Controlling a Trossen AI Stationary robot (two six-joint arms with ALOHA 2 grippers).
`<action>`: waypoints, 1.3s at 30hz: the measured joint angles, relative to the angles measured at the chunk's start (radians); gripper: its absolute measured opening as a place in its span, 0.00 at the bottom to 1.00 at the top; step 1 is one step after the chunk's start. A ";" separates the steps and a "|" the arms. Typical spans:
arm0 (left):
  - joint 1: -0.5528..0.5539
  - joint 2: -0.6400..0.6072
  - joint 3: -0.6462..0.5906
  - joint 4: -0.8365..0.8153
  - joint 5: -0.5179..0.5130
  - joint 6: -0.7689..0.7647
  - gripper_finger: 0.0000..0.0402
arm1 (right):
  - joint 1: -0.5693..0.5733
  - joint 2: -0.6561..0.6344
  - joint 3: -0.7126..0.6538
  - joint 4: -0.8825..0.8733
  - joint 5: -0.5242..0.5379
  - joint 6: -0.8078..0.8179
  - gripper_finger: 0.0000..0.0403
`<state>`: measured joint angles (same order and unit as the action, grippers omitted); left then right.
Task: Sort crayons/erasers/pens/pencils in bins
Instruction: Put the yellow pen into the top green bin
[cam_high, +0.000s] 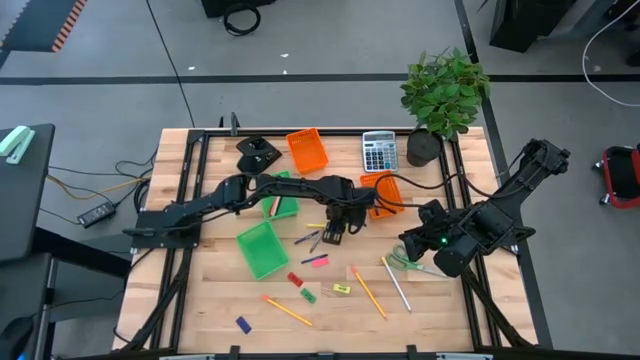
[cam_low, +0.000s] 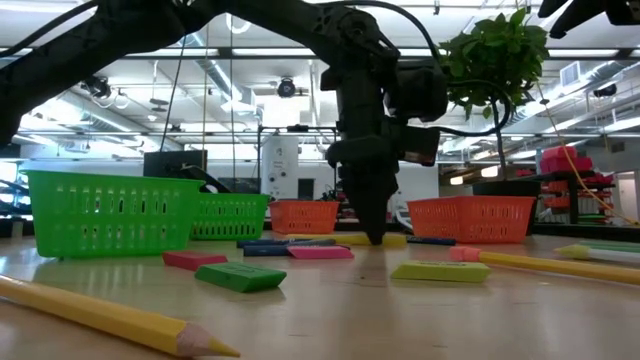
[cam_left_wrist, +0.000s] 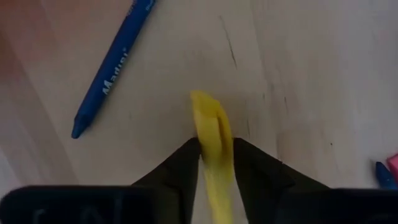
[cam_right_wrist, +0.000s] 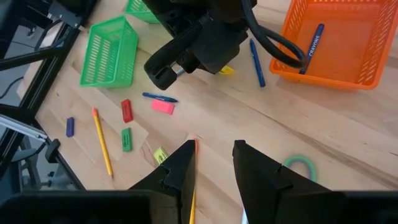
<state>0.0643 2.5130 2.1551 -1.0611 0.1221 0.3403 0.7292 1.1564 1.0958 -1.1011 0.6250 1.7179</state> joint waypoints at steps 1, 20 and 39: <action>0.000 0.000 0.000 0.003 0.000 -0.010 0.25 | 0.000 0.000 0.000 0.000 0.000 0.000 0.29; 0.002 0.019 0.104 -0.118 -0.011 -0.042 0.13 | 0.000 0.000 0.000 -0.004 0.032 -0.008 0.29; 0.083 -0.098 0.176 -0.283 -0.011 -0.054 0.01 | 0.000 -0.001 0.000 -0.011 0.026 -0.083 0.29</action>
<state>0.1468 2.4149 2.3314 -1.3438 0.1112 0.2858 0.7296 1.1557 1.0958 -1.1125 0.6506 1.6344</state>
